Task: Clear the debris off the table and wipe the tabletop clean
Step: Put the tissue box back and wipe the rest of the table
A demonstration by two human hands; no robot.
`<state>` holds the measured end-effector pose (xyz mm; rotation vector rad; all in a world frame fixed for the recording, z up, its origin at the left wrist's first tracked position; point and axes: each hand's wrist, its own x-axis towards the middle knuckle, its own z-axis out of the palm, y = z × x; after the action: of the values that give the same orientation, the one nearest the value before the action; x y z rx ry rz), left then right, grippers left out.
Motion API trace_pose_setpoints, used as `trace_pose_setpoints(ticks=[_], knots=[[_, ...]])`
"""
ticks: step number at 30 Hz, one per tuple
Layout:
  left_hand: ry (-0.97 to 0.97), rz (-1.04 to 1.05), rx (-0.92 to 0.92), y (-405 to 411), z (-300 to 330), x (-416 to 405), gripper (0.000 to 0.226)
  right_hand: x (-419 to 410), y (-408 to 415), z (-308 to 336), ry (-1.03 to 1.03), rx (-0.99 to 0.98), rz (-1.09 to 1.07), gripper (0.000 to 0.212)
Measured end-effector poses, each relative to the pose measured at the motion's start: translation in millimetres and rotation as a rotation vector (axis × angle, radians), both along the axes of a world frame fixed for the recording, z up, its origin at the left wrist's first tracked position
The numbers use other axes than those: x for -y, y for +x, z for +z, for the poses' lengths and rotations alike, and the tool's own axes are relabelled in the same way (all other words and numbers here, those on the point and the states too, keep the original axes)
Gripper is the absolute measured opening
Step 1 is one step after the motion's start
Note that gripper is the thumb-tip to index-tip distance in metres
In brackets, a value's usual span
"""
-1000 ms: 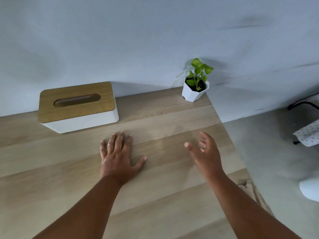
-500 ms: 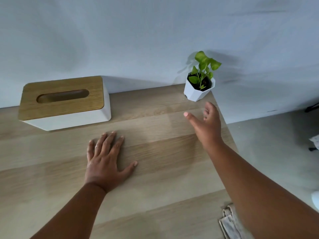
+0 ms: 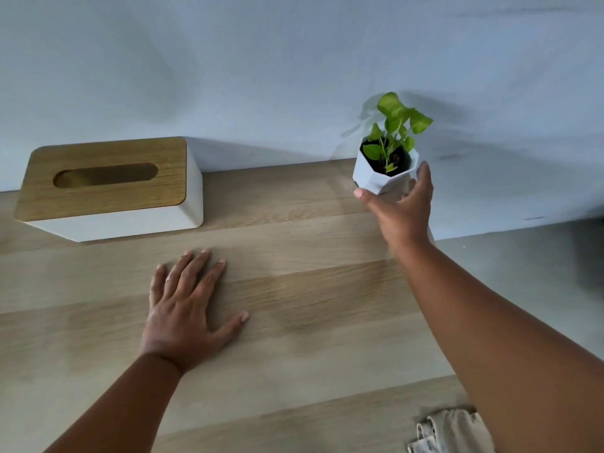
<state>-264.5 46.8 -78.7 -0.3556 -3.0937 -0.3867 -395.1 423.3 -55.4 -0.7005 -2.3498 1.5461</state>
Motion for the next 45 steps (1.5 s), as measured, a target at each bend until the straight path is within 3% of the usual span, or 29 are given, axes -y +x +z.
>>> trace_pose_setpoints(ticks=[14,29,45], knots=[[-0.019,-0.013,-0.005,-2,-9,5,0.098,6,-25,-2,-0.131,-0.217,-0.063,0.095],[-0.013,-0.009,-0.013,-2,-7,3,0.098,34,2,5,-0.238,-0.28,-0.047,0.095],[0.018,0.008,-0.015,2,-3,3,0.094,147,32,6,-0.183,-0.169,0.105,0.104]])
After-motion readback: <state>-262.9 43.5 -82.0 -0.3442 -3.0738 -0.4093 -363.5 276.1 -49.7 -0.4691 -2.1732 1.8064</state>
